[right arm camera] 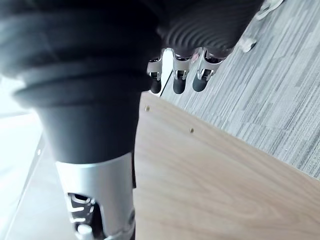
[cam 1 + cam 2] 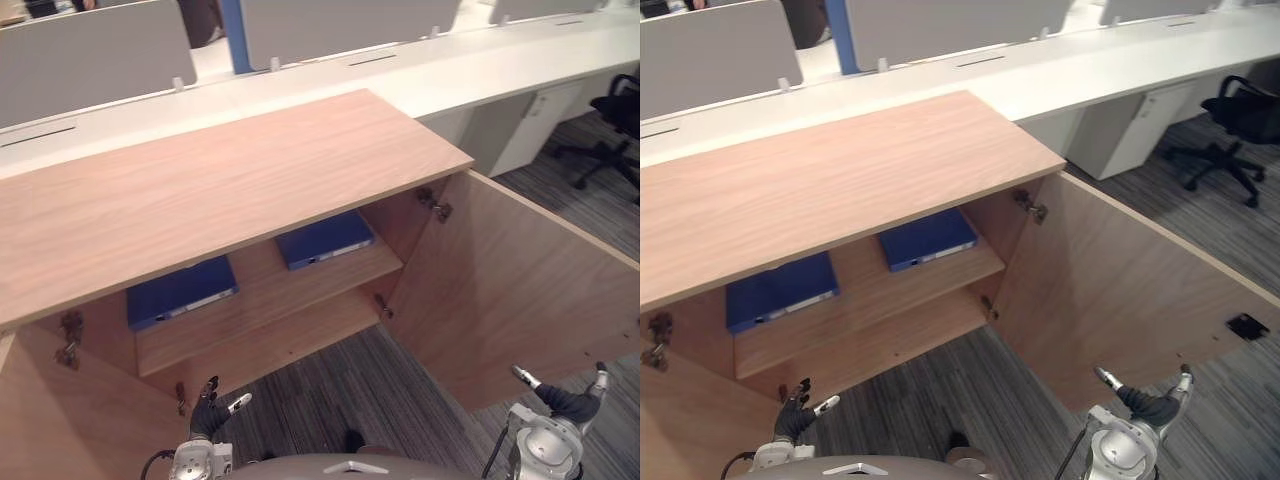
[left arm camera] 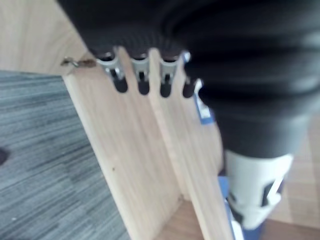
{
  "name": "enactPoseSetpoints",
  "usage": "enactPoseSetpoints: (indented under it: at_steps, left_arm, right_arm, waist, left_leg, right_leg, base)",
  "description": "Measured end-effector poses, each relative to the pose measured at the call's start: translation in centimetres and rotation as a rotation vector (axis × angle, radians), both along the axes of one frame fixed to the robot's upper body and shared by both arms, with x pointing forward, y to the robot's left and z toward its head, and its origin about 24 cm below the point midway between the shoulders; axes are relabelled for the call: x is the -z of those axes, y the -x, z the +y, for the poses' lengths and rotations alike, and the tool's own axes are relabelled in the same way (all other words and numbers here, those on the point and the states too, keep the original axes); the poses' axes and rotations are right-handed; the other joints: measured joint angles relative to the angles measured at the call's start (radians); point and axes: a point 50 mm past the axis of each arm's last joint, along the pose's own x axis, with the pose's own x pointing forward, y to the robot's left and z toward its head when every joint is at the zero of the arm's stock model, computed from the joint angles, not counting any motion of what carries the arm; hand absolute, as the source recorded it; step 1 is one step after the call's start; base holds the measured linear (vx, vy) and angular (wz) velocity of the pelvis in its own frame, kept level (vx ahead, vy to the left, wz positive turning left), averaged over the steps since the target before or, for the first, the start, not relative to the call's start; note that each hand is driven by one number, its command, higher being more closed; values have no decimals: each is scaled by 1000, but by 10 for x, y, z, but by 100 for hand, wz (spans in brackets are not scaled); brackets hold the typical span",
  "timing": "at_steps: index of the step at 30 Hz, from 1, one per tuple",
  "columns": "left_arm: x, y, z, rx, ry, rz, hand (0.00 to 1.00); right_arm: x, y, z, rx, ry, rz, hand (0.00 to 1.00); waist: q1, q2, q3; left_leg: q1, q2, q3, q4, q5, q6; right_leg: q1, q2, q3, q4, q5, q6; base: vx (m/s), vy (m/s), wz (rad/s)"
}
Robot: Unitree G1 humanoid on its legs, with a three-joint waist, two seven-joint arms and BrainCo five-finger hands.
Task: Walk over to the cabinet, pick up the folder, carry it to the office cabinet, place the folder inside the office cabinet, then close the office cabinet door
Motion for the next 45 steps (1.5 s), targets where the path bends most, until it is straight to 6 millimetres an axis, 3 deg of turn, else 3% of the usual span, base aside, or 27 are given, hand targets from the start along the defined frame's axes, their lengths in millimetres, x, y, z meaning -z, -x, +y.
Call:
enactPoseSetpoints:
  at_steps: [7, 15, 22, 27, 37, 45]
  left_arm:
    - [-1, -4, -1, 2, 7, -11, 0]
    - [4, 4, 2, 7, 3, 25, 0]
    - [8, 16, 4, -3, 21, 59, 0]
    - [10, 21, 4, -15, 30, 78, 0]
    - [12, 26, 2, 11, 55, 88, 0]
    - [10, 24, -3, 71, 65, 68, 0]
  right_arm:
    - [-11, 8, -37, 123, -11, -76, 0]
    - [-27, -14, -72, 147, -34, -153, 0]
    - [-35, -22, -101, 119, -75, -141, 0]
    - [-52, -25, -121, 123, -66, -150, 0]
    - [-83, -53, -134, -30, 9, -76, 0]
    - [-82, -66, -133, -127, 24, 48, 0]
  waist:
    - [-13, 16, -9]
    - [-13, 39, -11]
    - [-29, 53, -8]
    - [-35, 74, 4]
    - [-54, 98, 33]
    - [-63, 112, 57]
  left_leg:
    - [-5, 7, 22, 26, -24, 4]
    - [-16, 2, 3, 25, -24, 4]
    - [-31, -5, -16, 26, -24, 5]
    - [-33, -6, -41, 27, -24, 5]
    - [-34, -1, -67, 26, -24, 4]
    - [-43, 5, -91, 26, -24, 4]
  right_leg:
    - [-14, 6, 14, 12, -14, -3]
    - [-8, 2, -1, -16, -12, -1]
    - [17, -6, -22, -87, 14, 1]
    - [31, -6, -28, -118, 32, 7]
    - [32, -8, -56, -118, 17, 9]
    - [31, -6, -83, -117, 13, 16]
  base:
    - [36, -3, -14]
    - [-2, -12, 5]
    - [-4, -5, 5]
    - [-19, -43, 2]
    - [-30, -45, 2]
    - [-7, -42, 5]
